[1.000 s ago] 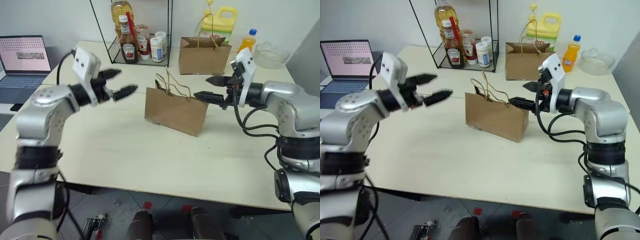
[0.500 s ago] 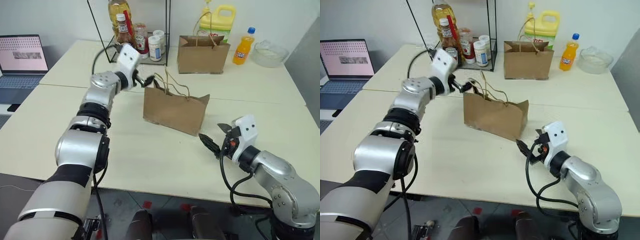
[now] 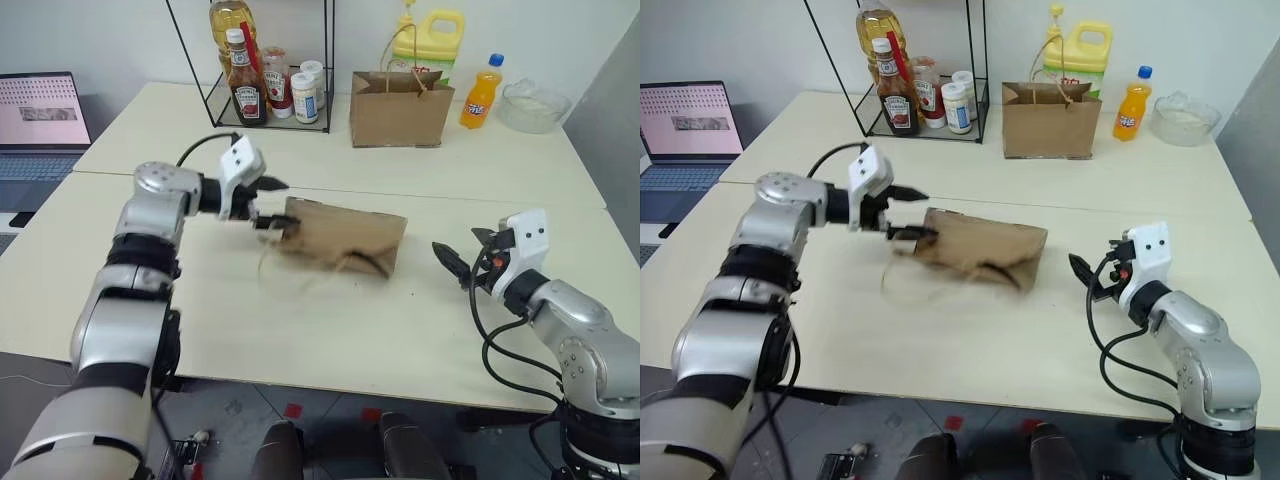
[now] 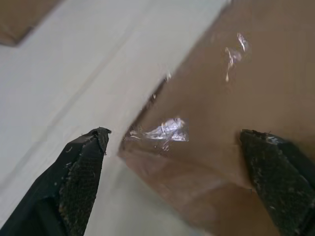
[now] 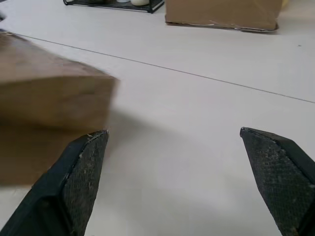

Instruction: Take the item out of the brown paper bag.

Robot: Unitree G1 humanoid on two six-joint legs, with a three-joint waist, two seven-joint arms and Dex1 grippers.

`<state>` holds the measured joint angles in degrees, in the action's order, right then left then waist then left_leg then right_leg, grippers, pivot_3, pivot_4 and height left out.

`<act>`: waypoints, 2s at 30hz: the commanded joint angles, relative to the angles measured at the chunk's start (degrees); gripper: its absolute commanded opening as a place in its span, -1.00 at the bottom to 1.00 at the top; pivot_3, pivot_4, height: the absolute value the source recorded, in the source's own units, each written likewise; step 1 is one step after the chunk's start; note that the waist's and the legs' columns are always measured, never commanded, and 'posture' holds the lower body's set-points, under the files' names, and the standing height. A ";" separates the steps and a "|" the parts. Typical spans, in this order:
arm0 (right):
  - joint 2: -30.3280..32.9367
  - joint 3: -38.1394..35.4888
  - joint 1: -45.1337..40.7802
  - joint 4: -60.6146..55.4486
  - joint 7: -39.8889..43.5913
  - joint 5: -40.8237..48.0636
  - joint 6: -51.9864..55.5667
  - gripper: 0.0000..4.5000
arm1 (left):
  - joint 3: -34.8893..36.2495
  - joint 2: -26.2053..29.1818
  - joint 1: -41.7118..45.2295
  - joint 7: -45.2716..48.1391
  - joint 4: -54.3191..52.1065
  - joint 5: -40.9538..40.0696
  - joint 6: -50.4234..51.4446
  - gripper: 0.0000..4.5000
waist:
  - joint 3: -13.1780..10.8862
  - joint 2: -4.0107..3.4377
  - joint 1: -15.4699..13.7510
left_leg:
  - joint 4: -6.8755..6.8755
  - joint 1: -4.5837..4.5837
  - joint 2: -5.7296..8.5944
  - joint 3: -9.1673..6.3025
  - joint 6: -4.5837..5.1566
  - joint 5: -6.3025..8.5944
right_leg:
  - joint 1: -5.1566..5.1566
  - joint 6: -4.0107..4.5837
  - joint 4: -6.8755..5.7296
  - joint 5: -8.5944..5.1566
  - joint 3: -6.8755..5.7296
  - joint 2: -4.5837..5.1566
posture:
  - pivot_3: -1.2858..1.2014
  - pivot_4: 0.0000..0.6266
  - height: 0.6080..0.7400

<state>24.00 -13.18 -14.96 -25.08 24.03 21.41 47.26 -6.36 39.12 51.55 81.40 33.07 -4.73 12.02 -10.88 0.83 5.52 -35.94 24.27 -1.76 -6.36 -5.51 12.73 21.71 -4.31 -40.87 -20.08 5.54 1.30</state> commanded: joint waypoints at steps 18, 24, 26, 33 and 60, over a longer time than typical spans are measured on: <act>8.53 6.16 3.00 1.59 12.99 2.94 -7.77 0.99 | 3.85 15.45 -20.55 3.30 -41.00 -8.03 -5.53 1.00 | -0.01 -0.02 -0.73 | 0.01 -0.21 0.00 0.01 0.03 0.02 | -0.26 0.01 0.08 -0.01 0.02 0.00 | 0.03 -0.52 1.00; 18.74 9.42 9.80 -3.22 24.32 6.79 -5.38 0.99 | 0.41 13.74 -26.03 4.11 -38.90 -4.86 -20.55 1.00 | -0.02 -0.01 -0.85 | -0.05 -0.34 -0.02 0.03 0.04 0.02 | -0.43 0.04 0.16 -0.04 0.04 -0.02 | 0.03 -0.52 1.00; 20.00 10.00 10.29 -3.95 25.28 7.31 -5.21 0.99 | -0.74 11.87 -26.05 2.86 -37.40 -4.44 -23.36 1.00 | -0.02 -0.01 -0.86 | -0.07 -0.42 -0.03 0.05 0.04 0.02 | -0.53 0.04 0.17 -0.04 0.05 -0.02 | 0.03 -0.52 1.00; 19.86 9.65 10.25 -5.92 23.80 8.91 -3.33 0.99 | -4.19 7.79 -26.48 0.59 -34.91 -2.58 -30.06 1.00 | -0.03 0.02 -0.88 | -0.07 -0.40 -0.03 0.02 0.04 0.02 | -0.52 0.04 0.18 -0.04 0.03 -0.04 | 0.03 -0.52 1.00; 22.47 9.34 12.31 -5.46 26.40 9.79 -4.14 0.99 | -3.64 12.31 -25.19 1.68 -33.10 -3.42 -29.30 1.00 | -0.05 0.06 -0.85 | -0.07 -0.41 -0.05 -0.01 0.04 0.02 | -0.55 0.04 0.23 -0.04 0.02 -0.07 | 0.03 -0.52 1.00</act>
<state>45.88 -2.67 -2.85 -29.83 49.76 30.37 44.12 -10.92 50.55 25.41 83.28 0.11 -7.75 -16.55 -10.93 0.89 4.67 -36.01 23.86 -1.82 -6.37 -5.46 12.75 21.16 -4.27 -40.65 -20.12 5.55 1.23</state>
